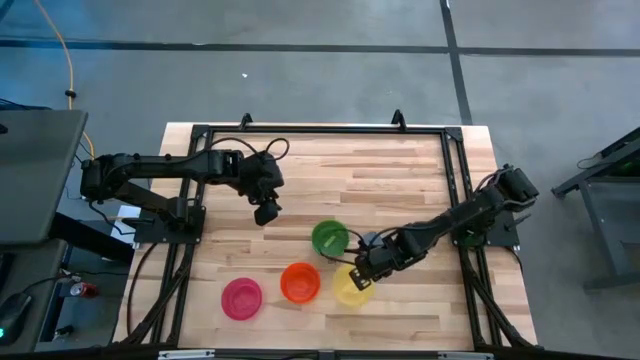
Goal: Nest bowls inside each other
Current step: Stack the yellow bowl on the green bowl
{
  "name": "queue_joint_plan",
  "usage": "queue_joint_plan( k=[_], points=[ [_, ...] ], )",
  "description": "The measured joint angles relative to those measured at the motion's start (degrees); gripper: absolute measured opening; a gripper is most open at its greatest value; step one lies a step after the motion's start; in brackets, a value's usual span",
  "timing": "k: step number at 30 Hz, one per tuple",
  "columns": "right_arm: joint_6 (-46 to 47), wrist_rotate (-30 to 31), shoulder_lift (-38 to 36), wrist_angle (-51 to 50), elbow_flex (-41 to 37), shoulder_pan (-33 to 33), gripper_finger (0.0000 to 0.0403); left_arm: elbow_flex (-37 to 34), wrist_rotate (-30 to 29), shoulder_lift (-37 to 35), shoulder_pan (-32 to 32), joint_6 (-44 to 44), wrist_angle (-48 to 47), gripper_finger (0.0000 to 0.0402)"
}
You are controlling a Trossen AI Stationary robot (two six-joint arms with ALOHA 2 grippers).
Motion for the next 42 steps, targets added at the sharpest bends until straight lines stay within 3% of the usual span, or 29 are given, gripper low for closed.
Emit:
queue_joint_plan(
  k=[10,23,32,42],
  points=[
    [-8.0,2.7,0.0,-10.21,8.4,-6.83,0.0,-1.1,-3.3,0.0,-0.02,0.99,-3.31,0.0194],
    [-15.16,5.49,-0.02,-10.09,9.52,-16.92,0.0,-16.57,0.73,-1.48,-2.74,-6.11,5.32,0.0193],
    [-16.84,3.09,2.36,-6.09,9.52,-20.65,0.0,-20.45,0.49,-7.83,-3.8,-9.21,7.7,0.0193],
    [-15.33,-0.03,6.66,-4.54,9.48,-19.59,0.0,-21.31,-1.43,-16.32,-3.67,-10.07,7.22,0.0193]
  ],
)
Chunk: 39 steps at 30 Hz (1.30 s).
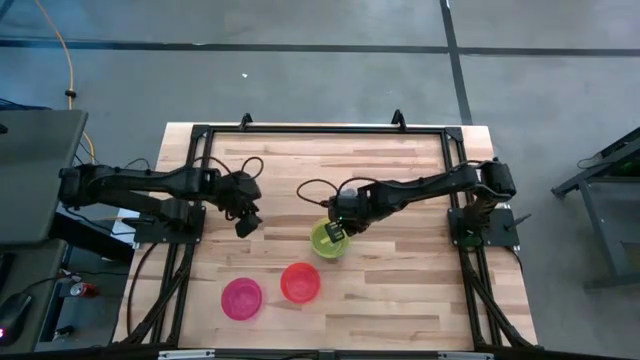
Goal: Nest bowls inside each other
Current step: Stack the yellow bowl on the green bowl
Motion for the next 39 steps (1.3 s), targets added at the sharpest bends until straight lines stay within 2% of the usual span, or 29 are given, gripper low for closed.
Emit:
queue_joint_plan(
  k=[13,31,35,39],
  points=[
    [0.66,0.37,1.46,-1.32,-0.04,0.04,0.0,0.0,-1.67,-3.36,0.0,-1.51,0.0,0.0193],
    [2.18,-0.59,3.96,-0.43,-0.07,0.04,0.0001,0.02,-1.65,-3.7,0.0,-1.02,0.03,0.0193],
    [2.17,-1.27,4.05,-0.1,-0.07,0.04,0.002,0.02,-1.65,-3.7,0.0,-1.01,0.04,0.0193],
    [2.48,-1.27,4.05,0.1,-0.05,0.04,0.0062,0.02,-1.65,-3.7,0.02,-1.01,0.15,0.0193]
  ],
)
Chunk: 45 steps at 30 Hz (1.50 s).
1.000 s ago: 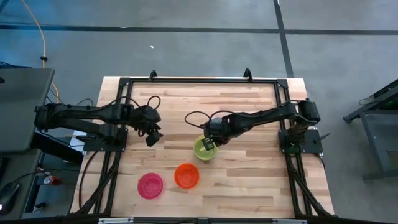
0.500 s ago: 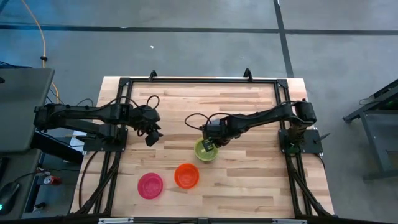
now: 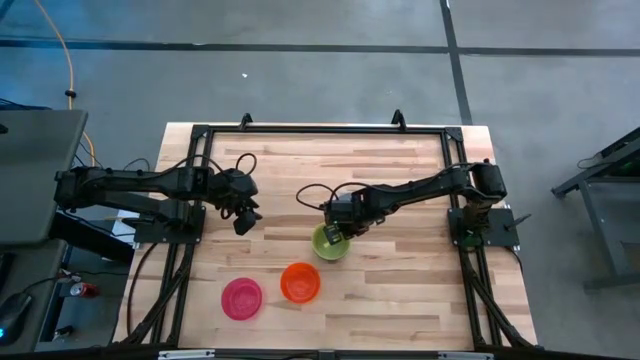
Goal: Nest bowls inside each other
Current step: Stack the yellow bowl on the green bowl, then stack the orange bowl on the yellow bowl
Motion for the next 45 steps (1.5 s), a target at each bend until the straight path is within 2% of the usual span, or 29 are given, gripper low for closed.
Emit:
queue_joint_plan(
  k=[8,13,18,24,29,35,45],
  points=[
    [-0.98,0.19,-1.05,1.24,-0.01,0.0,0.0132,0.0,0.77,0.02,0.0,-1.76,1.46,0.0193],
    [-5.05,2.36,-4.98,1.61,0.0,0.17,0.0143,0.02,10.81,0.75,-0.48,-3.53,9.83,0.0193],
    [-14.29,8.52,-11.32,2.66,0.01,1.62,0.0144,0.02,13.3,3.45,-2.58,-5.82,11.15,0.0193],
    [-27.16,17.56,-18.74,4.84,0.01,4.24,0.0144,0.02,13.99,9.34,-7.89,-9.76,13.12,0.0193],
    [-31.88,21.2,-23.3,4.86,0.01,5.49,0.0144,0.02,13.84,15.93,-12.39,-16.41,22.55,0.0193],
    [-37.06,22.03,-26.76,4.02,0.01,7.23,0.0144,0.27,13.62,24.3,-16.51,-23.72,32.17,0.0193],
    [-42.52,22.23,-30.48,-0.79,0.01,9.36,0.0144,8.33,9.61,35.06,-19.7,-25.88,29.02,0.0193]
  ],
)
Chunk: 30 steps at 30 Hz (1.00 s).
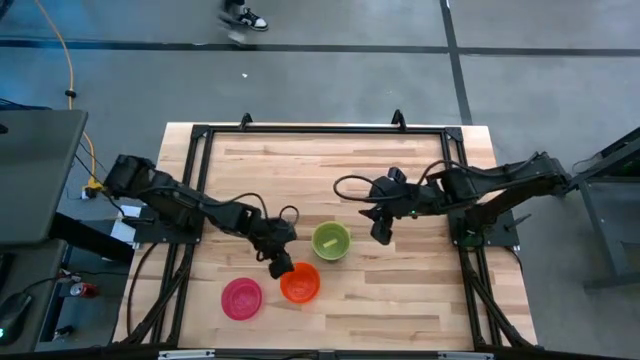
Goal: Nest bowls inside each other
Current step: Stack the orange bowl on the yellow bowl
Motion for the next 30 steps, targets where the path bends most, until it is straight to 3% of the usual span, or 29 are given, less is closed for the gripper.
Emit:
queue_joint_plan(
  k=[13,17,24,30],
  points=[
    [-0.04,0.7,-3.44,-4.99,0.0,1.94,0.0144,8.59,-2.84,8.24,-0.41,-0.04,-10.53,0.0182],
    [-0.04,1.2,-3.78,-6.32,0.01,2.41,0.0144,8.79,-3.0,8.22,-0.19,-0.08,-12.41,0.0137],
    [-0.48,1.35,-3.84,-6.44,0.02,2.4,0.0144,8.79,-3.01,8.19,0.16,-0.06,-12.94,0.0015],
    [-0.1,1.42,-3.84,-6.45,0.02,2.4,0.0144,8.79,-2.04,8.15,0.69,-0.07,-13.23,0.0005]
  ],
)
